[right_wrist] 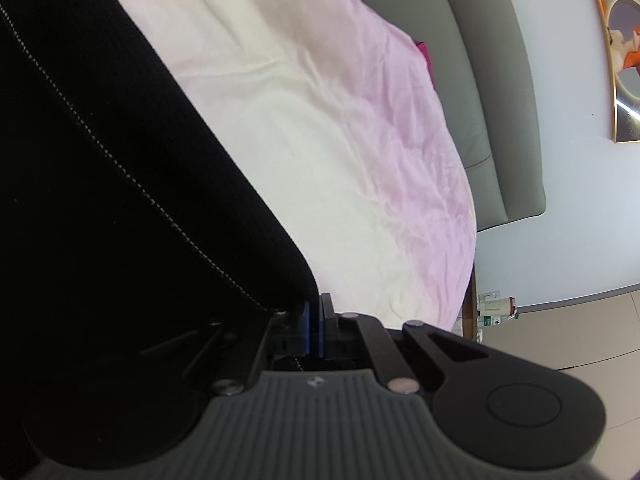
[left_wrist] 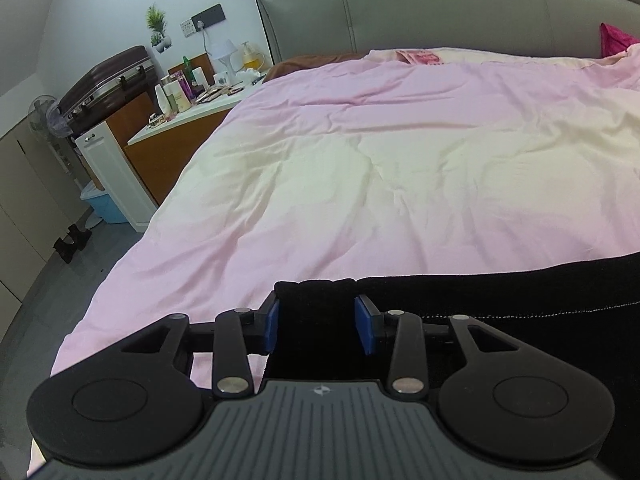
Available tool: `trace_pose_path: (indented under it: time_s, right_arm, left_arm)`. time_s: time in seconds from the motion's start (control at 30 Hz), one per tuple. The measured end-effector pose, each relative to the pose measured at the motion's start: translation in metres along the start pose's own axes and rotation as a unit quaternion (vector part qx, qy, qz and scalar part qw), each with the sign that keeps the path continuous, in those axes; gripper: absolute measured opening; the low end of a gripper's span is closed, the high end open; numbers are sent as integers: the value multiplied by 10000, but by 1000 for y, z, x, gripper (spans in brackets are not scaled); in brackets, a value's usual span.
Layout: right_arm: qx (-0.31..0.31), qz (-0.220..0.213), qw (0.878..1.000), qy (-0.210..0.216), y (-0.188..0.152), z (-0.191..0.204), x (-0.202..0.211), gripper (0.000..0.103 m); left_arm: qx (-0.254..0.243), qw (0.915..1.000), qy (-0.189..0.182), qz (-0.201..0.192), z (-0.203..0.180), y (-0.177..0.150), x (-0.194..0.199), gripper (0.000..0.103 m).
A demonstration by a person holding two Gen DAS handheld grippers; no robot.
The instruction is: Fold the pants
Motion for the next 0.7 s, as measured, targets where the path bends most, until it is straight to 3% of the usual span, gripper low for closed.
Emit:
trace_pose_path:
  time_s: [0.1,0.13,0.17,0.2,0.23,0.27,0.3,0.4,0.47,0.53,0.6,0.7]
  right_arm:
    - [-142,65,9997,165,1,8,-8,0]
    - [-275,92,9991,302,1,8,-9,0]
    - [-438,97,9983,377,-1,6,-9,5]
    - [-548,58,9978,372,-1,3,-7,17]
    - [-667,21,9973,291,-3,-2,-5,50]
    - [-805,5,9965,212,-4,-7,-3,76]
    - [-979,-41,9949,255,-6,-12,1,80]
    - [-1617,-164,9851,555,-20,-30,17,80]
    - [-2092,-301,9748,709,-36,-47,29,80]
    - [-2648,-335,9587,980,-59,-63,36,77]
    - [-3180,-188,9400,1218,-88,-78,37,67]
    - [-3862,48,9109,1455,-130,-95,24,62]
  left_arm:
    - [-183,9998,52,31,-5,-2,-2,47]
    - [-273,9996,112,3,-5,-2,1,54]
    - [-336,9994,125,-19,-4,-1,3,55]
    - [-387,9992,79,-32,-3,-1,6,56]
    - [-425,9990,139,-70,-1,0,10,64]
    - [-402,9986,286,-185,3,1,16,71]
    - [-323,9983,373,-306,7,2,23,71]
    - [55,9986,303,-436,16,5,47,71]
    - [167,9993,50,-321,14,3,60,71]
    - [133,9992,-373,-101,2,-2,72,70]
    - [52,9969,-770,125,-15,-11,81,68]
    - [-171,9924,-1143,423,-48,-26,93,60]
Point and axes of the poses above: each gripper's, at about its wrist camera, not at the fingertips, and x roughly against the way its jaws point, z to its left, y to its top, the point moved 6 cm from there along -x, roughly the way its jaws point, and after that the axes turned 1 degree about -z, right-handed, at the moved point
